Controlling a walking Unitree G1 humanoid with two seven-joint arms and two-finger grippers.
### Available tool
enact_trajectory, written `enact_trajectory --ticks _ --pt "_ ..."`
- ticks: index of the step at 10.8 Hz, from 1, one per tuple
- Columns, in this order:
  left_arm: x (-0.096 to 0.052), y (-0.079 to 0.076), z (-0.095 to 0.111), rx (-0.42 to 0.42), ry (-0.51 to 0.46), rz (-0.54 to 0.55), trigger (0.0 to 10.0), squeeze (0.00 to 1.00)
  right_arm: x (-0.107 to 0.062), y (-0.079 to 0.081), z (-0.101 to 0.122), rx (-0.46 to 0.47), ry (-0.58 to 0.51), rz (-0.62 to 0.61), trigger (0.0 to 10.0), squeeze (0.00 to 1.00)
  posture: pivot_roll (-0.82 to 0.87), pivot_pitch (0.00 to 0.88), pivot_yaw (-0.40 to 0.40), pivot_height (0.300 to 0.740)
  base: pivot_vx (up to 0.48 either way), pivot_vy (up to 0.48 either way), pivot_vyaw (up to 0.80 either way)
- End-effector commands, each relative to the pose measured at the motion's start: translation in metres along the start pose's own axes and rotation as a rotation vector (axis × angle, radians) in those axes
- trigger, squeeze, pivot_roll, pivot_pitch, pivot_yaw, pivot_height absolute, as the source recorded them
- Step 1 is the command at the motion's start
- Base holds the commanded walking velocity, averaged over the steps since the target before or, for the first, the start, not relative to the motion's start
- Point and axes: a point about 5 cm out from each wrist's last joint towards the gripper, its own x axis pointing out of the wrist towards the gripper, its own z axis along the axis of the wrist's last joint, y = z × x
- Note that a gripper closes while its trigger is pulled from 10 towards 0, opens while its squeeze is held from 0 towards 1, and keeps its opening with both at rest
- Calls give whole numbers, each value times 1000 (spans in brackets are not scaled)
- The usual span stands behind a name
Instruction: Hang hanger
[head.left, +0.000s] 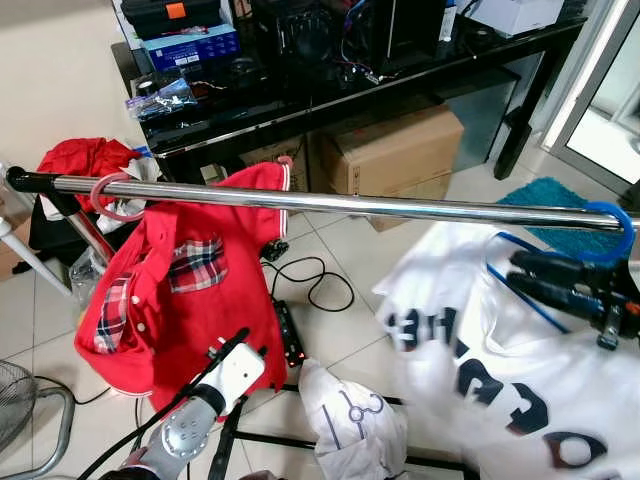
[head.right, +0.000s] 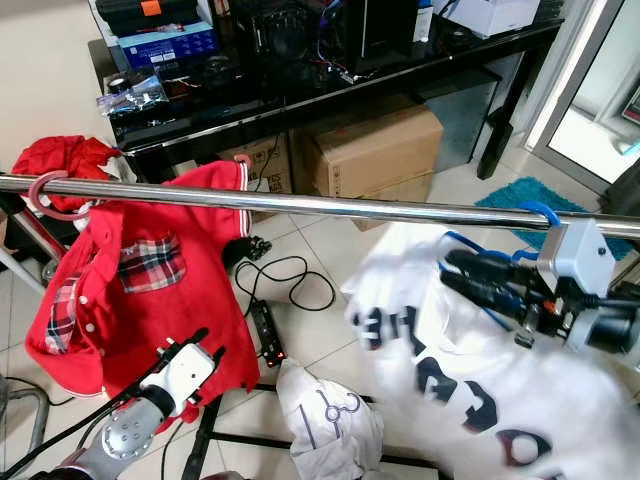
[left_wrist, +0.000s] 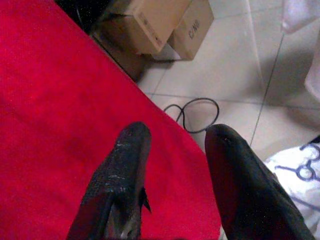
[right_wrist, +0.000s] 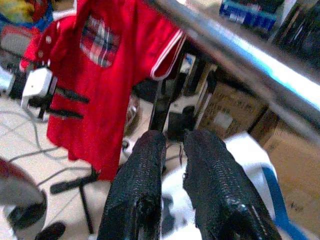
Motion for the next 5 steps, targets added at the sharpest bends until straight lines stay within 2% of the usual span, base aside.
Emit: enact_trajectory --ticks 1,2,3,4,5 --pt "1 0 2 13 -15 -2 10000 0 -7 -4 1 -11 26 -16 10000 0 -135 16 81 740 0 0 0" --pt "2 -1 5 25 -32 -9 10000 0 -21 -9 -6 -9 73 -79 10000 239 -143 17 88 740 0 0 0" --pt "2 0 5 32 -39 -12 10000 0 -35 -15 -8 -8 97 -155 10000 1000 -151 18 97 740 0 0 0" --pt "2 0 6 36 -44 -20 10000 0 -53 -22 -10 -27 153 -219 10000 1000 -157 21 108 740 0 0 0" --pt "2 0 6 40 -47 -28 10000 0 -62 -26 -11 -41 188 -258 10000 1000 -157 21 108 740 0 0 0"
